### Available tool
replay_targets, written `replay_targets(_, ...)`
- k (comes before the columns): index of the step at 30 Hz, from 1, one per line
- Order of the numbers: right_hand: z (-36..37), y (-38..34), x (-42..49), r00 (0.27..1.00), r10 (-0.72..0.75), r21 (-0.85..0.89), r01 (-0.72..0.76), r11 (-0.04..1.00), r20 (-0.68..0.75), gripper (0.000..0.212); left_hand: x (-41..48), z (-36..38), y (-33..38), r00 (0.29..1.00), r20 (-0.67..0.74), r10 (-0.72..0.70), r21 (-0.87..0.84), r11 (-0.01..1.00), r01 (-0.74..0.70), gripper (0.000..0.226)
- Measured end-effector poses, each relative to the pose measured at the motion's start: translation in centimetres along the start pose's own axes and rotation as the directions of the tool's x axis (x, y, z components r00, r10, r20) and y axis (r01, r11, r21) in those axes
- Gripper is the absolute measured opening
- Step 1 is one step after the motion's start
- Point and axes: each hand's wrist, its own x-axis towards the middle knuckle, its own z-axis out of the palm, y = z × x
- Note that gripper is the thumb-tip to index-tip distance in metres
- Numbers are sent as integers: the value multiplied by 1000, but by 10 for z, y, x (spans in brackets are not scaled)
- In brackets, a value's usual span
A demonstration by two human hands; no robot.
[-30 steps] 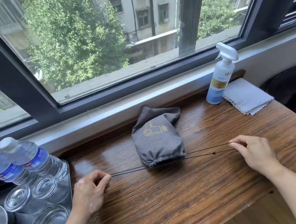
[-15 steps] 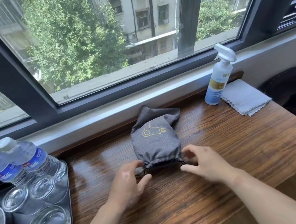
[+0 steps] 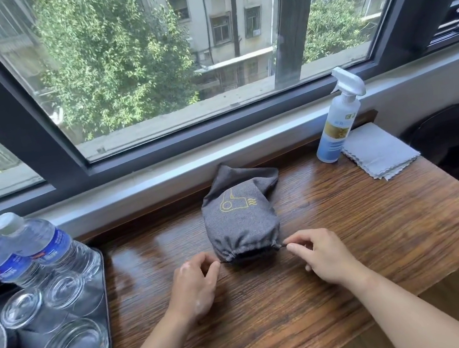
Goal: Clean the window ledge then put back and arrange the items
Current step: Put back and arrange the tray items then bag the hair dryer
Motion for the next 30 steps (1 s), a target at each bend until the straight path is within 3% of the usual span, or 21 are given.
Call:
replay_targets(3, 0, -2, 1, 999, -37, -132, 35, 991, -15, 7, 0, -3, -1, 999, 22, 33, 31, 999, -34, 33)
replay_targets(7, 0, 5, 5, 1000, -25, -220, 20, 975, -18, 29, 1, -3, -2, 996, 47, 70, 155, 985, -77, 42)
replay_targets(12, -5, 17, 7, 999, -17, -189, 8, 982, -47, 43, 1, -6, -4, 996, -25, 90, 153, 985, -86, 44)
replay_targets(20, -24, 27, 14, 998, -57, -237, 46, 970, -39, 41, 2, -14, -18, 994, -63, 85, -31, 996, -87, 44)
replay_targets(30, -49, 48, 13, 991, -101, -262, 74, 962, -91, 38, 0, -49, -40, 994, -65, 88, -5, 996, -89, 34)
